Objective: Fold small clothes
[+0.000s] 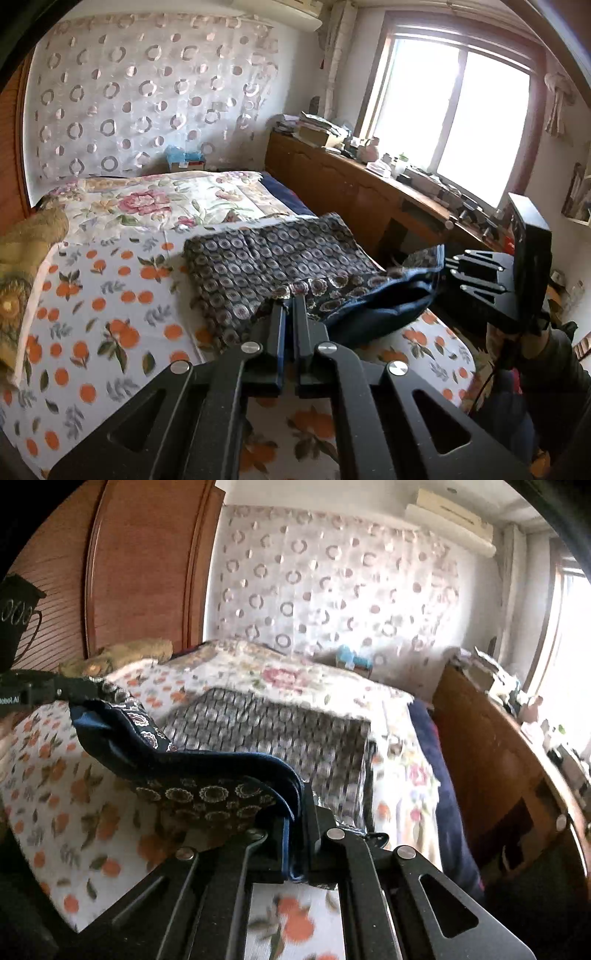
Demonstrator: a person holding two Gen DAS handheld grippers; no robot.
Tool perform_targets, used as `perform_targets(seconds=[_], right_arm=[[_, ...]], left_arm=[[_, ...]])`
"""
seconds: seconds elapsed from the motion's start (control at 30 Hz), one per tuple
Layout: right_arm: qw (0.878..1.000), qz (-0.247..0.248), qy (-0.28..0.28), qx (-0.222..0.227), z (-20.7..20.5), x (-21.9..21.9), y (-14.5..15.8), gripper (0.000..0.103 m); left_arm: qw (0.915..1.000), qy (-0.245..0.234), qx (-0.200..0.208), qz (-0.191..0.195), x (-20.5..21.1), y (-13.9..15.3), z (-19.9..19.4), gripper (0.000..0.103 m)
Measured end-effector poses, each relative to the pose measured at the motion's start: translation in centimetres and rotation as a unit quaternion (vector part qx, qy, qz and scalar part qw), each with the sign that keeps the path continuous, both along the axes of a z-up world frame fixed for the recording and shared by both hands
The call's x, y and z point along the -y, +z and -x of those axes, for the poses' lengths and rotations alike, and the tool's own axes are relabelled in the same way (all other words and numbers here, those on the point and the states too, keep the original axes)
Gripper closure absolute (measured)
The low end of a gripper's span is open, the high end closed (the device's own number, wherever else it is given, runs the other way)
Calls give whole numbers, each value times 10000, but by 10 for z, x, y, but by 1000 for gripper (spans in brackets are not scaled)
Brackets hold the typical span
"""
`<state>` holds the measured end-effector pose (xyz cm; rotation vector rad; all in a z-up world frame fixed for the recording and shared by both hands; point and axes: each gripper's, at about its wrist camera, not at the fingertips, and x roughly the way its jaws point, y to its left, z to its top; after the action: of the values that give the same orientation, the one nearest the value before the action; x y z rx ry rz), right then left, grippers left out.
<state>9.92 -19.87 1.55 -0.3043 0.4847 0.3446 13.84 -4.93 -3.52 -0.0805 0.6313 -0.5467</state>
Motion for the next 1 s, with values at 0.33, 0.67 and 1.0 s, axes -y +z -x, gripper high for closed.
perform_targets(seconds=[0.33, 0.67, 1.0], right_arm=[[9999, 61, 142, -12, -72, -13, -12, 100], [9985, -84, 127, -525, -149, -5, -42, 100], [9973, -224, 141, -680, -166, -2, -42, 100]], left_arm=[[9996, 131, -115, -223, -4, -2, -63, 100], [9977, 263, -476, -405, -2, -28, -135, 100], [9960, 161, -799, -356, -8, -38, -150, 66]])
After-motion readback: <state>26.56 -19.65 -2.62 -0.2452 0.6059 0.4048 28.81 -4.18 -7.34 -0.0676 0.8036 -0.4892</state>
